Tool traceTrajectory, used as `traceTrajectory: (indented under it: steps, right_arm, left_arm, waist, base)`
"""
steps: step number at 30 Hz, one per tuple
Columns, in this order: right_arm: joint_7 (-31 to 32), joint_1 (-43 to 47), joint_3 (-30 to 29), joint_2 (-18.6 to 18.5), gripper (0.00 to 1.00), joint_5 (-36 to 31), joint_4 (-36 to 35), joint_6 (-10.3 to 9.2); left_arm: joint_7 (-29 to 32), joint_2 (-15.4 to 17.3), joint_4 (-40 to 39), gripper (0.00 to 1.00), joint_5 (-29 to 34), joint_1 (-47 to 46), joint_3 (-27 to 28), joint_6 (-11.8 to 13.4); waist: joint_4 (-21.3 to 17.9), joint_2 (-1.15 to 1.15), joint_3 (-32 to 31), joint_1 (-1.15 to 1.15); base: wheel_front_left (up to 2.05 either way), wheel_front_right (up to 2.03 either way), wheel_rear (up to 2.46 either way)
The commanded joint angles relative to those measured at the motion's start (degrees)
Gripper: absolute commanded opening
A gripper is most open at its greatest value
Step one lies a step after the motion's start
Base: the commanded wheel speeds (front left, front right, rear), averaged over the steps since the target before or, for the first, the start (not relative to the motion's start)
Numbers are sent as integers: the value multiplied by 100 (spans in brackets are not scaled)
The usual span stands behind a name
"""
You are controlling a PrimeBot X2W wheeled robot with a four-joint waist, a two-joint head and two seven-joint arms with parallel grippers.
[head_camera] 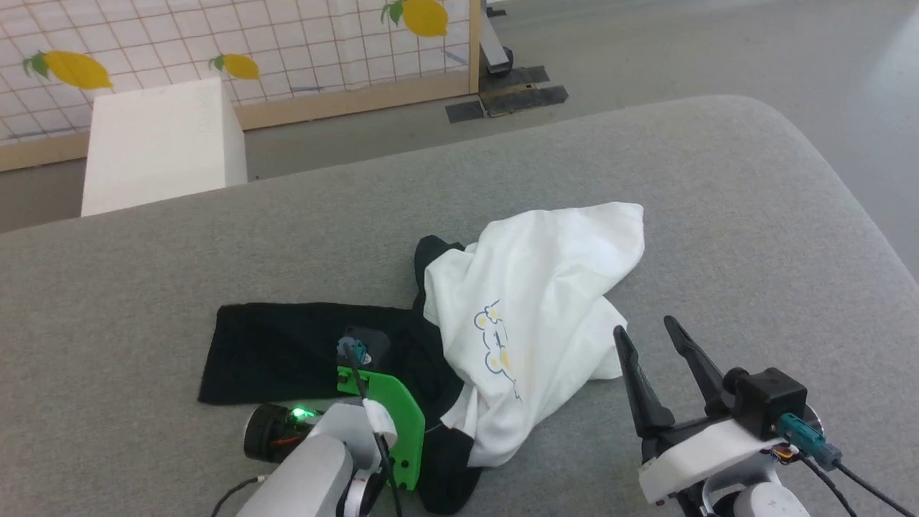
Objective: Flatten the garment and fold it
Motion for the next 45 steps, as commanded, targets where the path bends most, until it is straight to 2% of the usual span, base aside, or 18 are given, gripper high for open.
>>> traceTrajectory:
  steps: [1, 7, 12, 17, 21, 22, 23, 24, 27, 29, 32, 35, 38, 41, 45]
  right_arm:
    - [-56, -91, -9, 2, 100, 47, 26, -9]
    - [-99, -77, -129, 2, 100, 24, 73, -9]
    - [-73, -61, -205, 2, 100, -40, 33, -9]
    - [-1, -49, -273, 2, 100, -94, -63, -9]
    - [84, -33, -332, 2, 100, -118, -96, -9]
    - [123, -28, -354, 2, 100, -132, -94, -9]
    - [166, -21, -398, 2, 100, -144, -86, -9]
    - [222, -15, -464, 2, 100, -157, -83, -9]
    - [378, -44, -685, 2, 100, -205, -96, -9]
    - [511, -131, -885, 2, 100, -255, -112, -9]
    - [795, -342, -1286, 2, 100, -433, -96, -9]
    - [1249, -679, -1702, 2, 100, -671, 72, -9]
    - [1923, -1054, -2031, 2, 100, -876, 437, -9]
    - [3027, -1448, -2325, 2, 100, -1198, 1013, -9]
    - [4183, -1880, -2412, 2, 100, -1181, 1531, -9]
  left_arm:
    - [-159, -17, 45, 0, -55, 154, 31, 28]
    - [-1571, -23, -465, 0, -301, 351, 833, 406]
    - [-2321, 290, -1017, 0, -476, 773, 1582, 797]
    - [-2484, 655, -1525, 0, -647, 1371, 2199, 1198]
    - [-2305, 856, -1638, 0, -718, 1848, 2470, 1535]
    - [-2170, 846, -1638, 34, -808, 1960, 2489, 1559]
    - [-2086, 832, -1652, 85, -872, 2029, 2482, 1545]
    - [-2051, 800, -1682, 100, -955, 2084, 2494, 1508]
    - [-2249, 601, -1834, 100, -1173, 2131, 2558, 1327]
    - [-2631, 532, -1873, 100, -1141, 2099, 2577, 1170]
    - [-3445, 415, -1966, 100, -761, 2004, 2469, 1101]
    - [-3801, 253, -2098, 100, -336, 1862, 2292, 977]
    - [-3865, 66, -2227, 100, 46, 1708, 2241, 825]
    - [-3870, -182, -2390, 100, 443, 1582, 2298, 591]
    - [-3872, -473, -2397, 100, 757, 1512, 2406, 338]
  waist:
    - [-18, 0, 40, 0]
    - [253, 0, -2, 0]
    - [683, 0, -92, 0]
    - [1082, 0, -120, 0]
    - [1333, 0, -129, 0]
    - [1392, 0, -128, 0]
    - [1445, 0, -124, 0]
    - [1512, 0, -117, 0]
    - [1693, 0, -72, 0]
    - [1822, 0, -34, 0]
    - [2030, 0, 19, 0]
    - [2211, 0, 129, 0]
    - [2341, 0, 264, 0]
    - [2423, 0, 440, 0]
    - [2429, 0, 634, 0]
  base:
    - [0, 0, 0]
    - [0, 0, 0]
    - [0, 0, 0]
    - [0, 0, 0]
    - [0, 0, 0]
    - [0, 0, 0]
    - [0, 0, 0]
    - [0, 0, 0]
    - [0, 0, 0]
    - [0, 0, 0]
    - [0, 0, 0]
    - [0, 0, 0]
    - [0, 0, 0]
    - [0, 0, 0]
    - [0, 0, 0]
